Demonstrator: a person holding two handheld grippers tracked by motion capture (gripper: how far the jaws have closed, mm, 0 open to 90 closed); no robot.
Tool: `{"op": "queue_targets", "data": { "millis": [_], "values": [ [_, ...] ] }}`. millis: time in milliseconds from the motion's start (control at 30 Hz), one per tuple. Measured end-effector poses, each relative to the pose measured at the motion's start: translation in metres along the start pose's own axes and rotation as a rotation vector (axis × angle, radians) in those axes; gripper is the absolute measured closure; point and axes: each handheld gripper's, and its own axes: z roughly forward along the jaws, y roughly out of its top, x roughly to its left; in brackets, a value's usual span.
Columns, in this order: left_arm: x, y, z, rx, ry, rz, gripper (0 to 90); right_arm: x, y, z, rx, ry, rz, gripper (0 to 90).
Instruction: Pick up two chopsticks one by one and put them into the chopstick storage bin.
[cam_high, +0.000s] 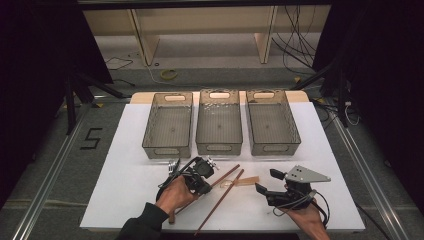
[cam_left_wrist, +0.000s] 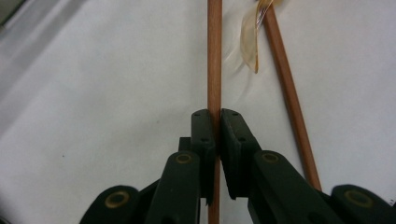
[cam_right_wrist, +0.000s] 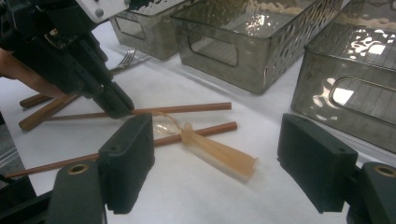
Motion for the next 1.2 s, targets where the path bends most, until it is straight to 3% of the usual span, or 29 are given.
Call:
{"op": "queue_targets", "data": {
  "millis": [300, 467, 833, 1033, 1200],
  "values": [
    [0.007, 0.006, -0.019, -0.092, 0.003, -0.005, 83.9, 0.0, 0.0, -0.001, -0.007, 0.0, 0.003, 28.0],
    [0.015, 0.012, -0.041, -0.16, 0.004, -0.01, 83.8, 0.0, 0.0, -0.001, -0.008, -0.001, 0.002, 28.1],
    [0.04, 0.018, -0.073, -0.215, 0.038, -0.03, 83.8, -0.001, 0.0, -0.001, -0.011, 0.001, 0.006, 28.0],
    [0.063, 0.019, -0.092, -0.259, 0.055, -0.062, 83.8, -0.001, 0.0, -0.001, -0.011, 0.003, 0.008, 28.0],
    [0.093, 0.021, -0.11, -0.307, 0.111, -0.106, 83.8, -0.001, 0.0, -0.001, -0.012, 0.003, 0.008, 28.0]
  ]
}}
